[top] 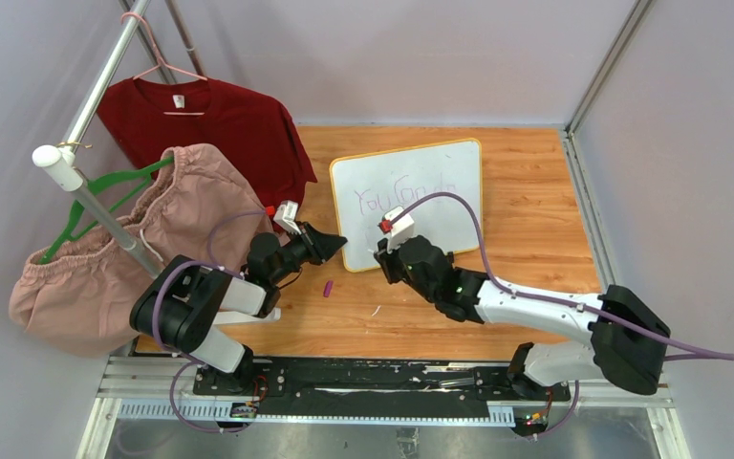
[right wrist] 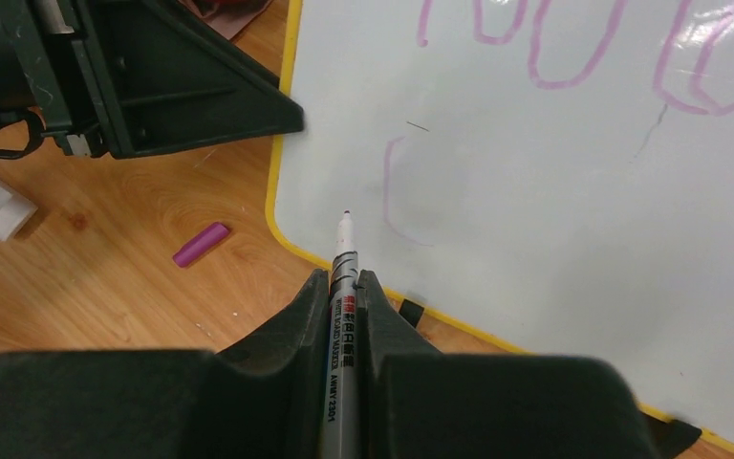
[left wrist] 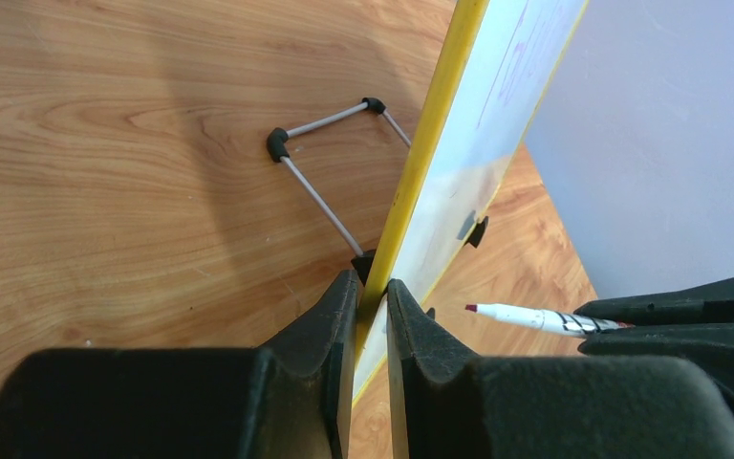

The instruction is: Write a sentence on the whiteboard

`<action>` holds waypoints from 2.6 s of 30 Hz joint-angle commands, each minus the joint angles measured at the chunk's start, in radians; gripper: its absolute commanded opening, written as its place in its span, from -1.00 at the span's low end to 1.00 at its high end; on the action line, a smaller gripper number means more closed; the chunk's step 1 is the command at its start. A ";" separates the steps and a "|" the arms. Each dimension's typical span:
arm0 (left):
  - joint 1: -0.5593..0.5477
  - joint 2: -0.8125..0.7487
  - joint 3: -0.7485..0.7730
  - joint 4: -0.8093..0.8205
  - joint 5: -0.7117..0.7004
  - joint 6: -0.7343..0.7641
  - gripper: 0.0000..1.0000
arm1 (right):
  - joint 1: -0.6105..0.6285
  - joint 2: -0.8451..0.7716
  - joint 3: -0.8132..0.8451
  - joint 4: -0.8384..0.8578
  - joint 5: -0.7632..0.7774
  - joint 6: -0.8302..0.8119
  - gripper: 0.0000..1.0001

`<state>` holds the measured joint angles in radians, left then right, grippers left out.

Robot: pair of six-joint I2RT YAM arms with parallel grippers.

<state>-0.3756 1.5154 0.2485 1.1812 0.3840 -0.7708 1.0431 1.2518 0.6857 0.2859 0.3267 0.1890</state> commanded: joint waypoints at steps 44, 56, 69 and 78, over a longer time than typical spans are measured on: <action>-0.006 -0.006 -0.012 0.083 0.007 -0.013 -1.00 | -0.085 0.098 0.056 -0.015 0.106 0.058 -1.00; -0.006 -0.006 -0.012 0.087 0.008 -0.015 -1.00 | -0.103 0.008 0.009 0.008 0.040 0.058 -1.00; -0.006 -0.007 -0.013 0.090 0.010 -0.015 -1.00 | -0.126 -0.049 0.046 0.021 0.036 0.019 -1.00; -0.006 -0.002 -0.017 0.105 0.010 -0.022 -1.00 | -0.162 0.005 0.089 0.044 0.007 0.025 -1.00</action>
<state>-0.3759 1.5158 0.2409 1.2106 0.3977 -0.7826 0.9009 1.2396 0.7292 0.2920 0.3477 0.2199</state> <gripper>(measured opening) 0.175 0.138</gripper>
